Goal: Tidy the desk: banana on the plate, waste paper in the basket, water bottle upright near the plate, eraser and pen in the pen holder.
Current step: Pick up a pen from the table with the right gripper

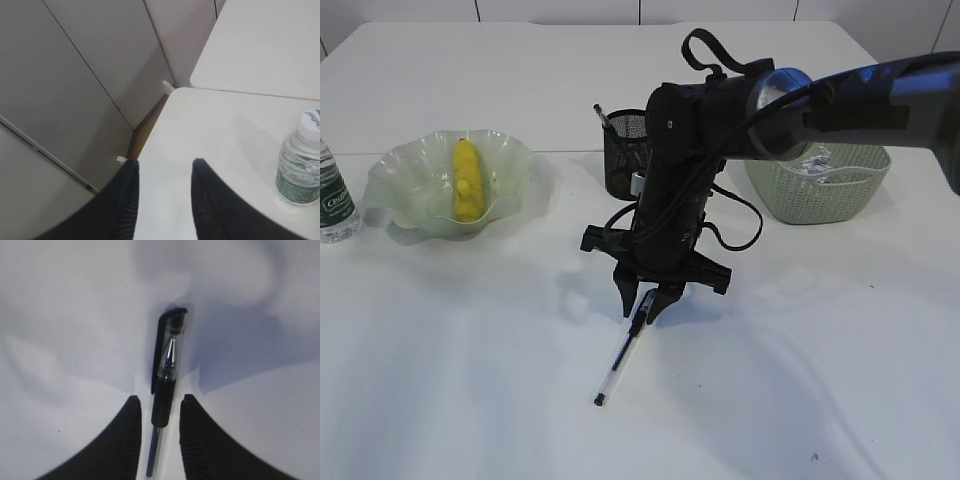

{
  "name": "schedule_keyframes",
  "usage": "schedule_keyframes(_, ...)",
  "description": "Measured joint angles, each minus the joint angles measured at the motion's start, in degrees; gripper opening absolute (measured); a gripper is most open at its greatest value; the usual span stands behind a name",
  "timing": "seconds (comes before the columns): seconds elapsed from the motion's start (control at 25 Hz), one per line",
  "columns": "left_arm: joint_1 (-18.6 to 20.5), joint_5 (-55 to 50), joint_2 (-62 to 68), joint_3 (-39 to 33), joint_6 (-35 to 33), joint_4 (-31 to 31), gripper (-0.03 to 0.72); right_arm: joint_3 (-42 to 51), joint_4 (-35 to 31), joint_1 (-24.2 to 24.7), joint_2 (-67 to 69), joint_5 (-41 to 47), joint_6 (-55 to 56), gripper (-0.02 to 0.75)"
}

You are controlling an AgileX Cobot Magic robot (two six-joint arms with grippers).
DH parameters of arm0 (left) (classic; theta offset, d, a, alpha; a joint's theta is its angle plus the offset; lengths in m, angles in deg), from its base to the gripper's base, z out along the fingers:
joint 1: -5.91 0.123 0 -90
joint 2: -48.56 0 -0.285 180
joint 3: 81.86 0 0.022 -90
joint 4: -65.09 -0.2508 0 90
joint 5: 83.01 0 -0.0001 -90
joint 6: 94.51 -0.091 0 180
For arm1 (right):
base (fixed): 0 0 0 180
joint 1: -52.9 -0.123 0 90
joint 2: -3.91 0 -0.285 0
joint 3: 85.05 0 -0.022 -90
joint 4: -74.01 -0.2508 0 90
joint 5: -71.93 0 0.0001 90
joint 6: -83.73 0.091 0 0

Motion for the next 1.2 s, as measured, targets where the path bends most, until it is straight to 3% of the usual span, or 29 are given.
schedule_keyframes(1.2, 0.0, 0.0, 0.0, 0.0, 0.0, 0.0, 0.241, 0.0, 1.91, 0.0, 0.0, -0.15, 0.21, 0.202)
